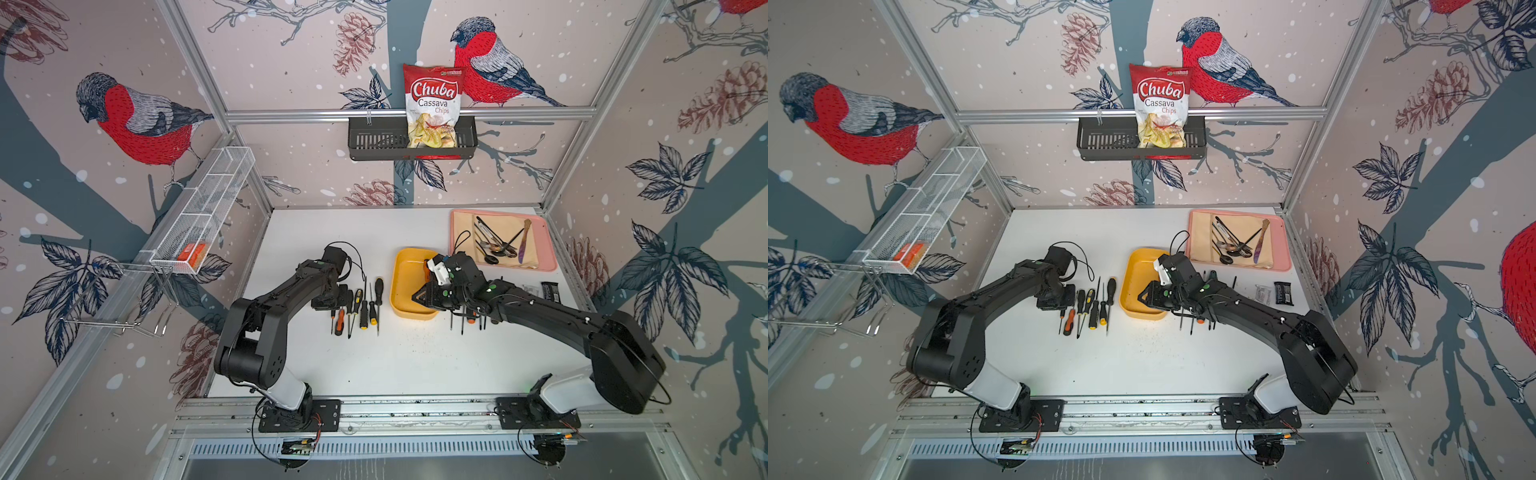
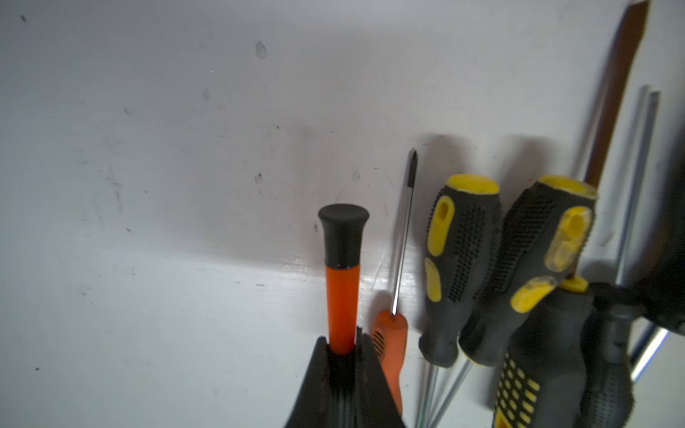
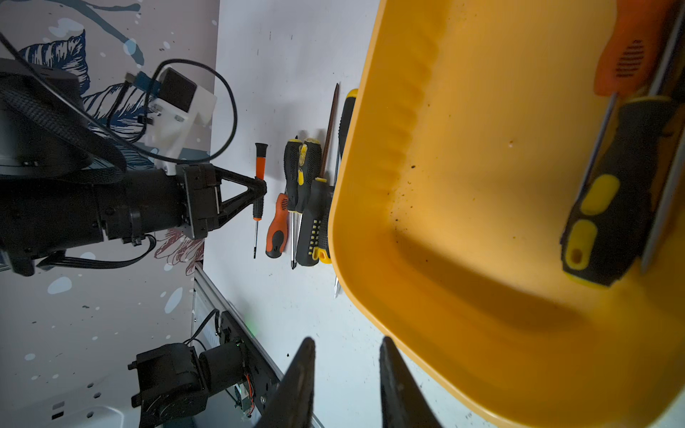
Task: Take out the screwdriver from the storage box
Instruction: Place the screwdriver at the center of the board.
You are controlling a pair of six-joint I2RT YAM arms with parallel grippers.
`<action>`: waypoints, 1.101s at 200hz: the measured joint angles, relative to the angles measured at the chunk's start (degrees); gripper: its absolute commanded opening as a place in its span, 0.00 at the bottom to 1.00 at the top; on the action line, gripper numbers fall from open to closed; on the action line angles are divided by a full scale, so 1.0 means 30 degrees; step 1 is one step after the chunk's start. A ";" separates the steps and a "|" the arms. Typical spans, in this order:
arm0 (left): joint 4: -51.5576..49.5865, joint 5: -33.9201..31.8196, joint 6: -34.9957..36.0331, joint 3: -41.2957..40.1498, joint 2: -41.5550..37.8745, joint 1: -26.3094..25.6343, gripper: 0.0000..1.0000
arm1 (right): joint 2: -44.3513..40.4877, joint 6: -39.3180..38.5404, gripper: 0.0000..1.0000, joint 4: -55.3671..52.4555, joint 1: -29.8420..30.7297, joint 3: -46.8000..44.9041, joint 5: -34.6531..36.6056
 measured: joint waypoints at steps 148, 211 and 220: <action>0.1107 0.0510 -0.0022 -0.0423 0.0153 0.0015 0.28 | -0.0146 -0.0066 0.31 -0.0525 -0.0240 0.0153 0.0517; 0.0765 0.1515 -0.0211 -0.0073 -0.1902 0.0022 0.30 | -0.0117 -0.0095 0.33 -0.2040 -0.0379 0.1501 0.1559; 0.0758 0.1690 -0.0226 -0.0022 -0.2222 0.0022 0.30 | -0.0066 -0.0109 0.34 -0.2288 -0.0379 0.1690 0.1807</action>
